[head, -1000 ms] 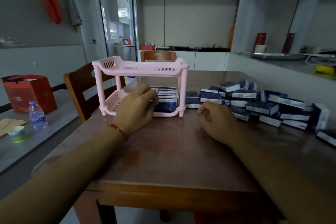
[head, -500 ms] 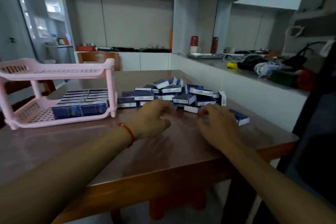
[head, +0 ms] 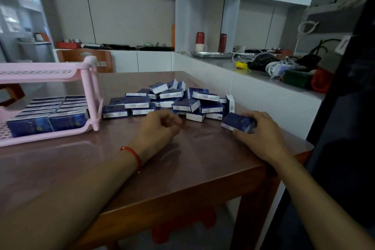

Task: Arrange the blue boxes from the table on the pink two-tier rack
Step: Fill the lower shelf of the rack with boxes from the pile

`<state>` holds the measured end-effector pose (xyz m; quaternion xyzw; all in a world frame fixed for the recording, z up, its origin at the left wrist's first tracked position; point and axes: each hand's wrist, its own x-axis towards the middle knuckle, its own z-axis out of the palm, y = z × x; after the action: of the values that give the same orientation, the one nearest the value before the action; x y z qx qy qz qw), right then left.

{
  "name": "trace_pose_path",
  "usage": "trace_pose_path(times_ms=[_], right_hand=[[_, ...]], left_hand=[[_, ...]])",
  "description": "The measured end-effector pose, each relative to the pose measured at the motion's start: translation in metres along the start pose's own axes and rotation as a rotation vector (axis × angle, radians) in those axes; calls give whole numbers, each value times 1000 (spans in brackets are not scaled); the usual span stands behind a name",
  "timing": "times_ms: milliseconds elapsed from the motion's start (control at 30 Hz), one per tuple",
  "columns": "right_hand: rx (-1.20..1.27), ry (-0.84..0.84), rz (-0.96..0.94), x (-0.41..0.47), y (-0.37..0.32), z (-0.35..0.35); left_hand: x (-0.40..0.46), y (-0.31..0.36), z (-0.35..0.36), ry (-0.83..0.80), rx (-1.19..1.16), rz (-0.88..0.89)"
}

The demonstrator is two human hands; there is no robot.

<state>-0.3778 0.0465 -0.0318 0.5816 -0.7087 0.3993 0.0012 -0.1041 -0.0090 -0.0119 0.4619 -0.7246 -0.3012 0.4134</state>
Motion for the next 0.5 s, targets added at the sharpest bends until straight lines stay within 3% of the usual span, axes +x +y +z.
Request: trace_pose_path(times_ms=[100, 200, 267, 333, 367, 433, 500], right_hand=[[232, -164, -244, -17, -18, -9], [252, -267, -447, -30, -42, -6], [227, -338, -498, -34, -54, 1], [284, -433, -408, -26, -59, 3], [373, -427, -314, -18, -58, 2], [449, -214, -141, 12, -48, 3], [257, 54, -44, 46, -32, 6]], left_hand=[[-3, 8, 4, -98, -113, 45], [-6, 14, 12, -274, -336, -31], [-8, 14, 15, -316, -411, -66], [-7, 9, 11, -288, -444, -72], [-5, 7, 8, -251, -447, -76], [0, 1, 1, -157, -418, -93], [3, -3, -3, -82, -382, -102]])
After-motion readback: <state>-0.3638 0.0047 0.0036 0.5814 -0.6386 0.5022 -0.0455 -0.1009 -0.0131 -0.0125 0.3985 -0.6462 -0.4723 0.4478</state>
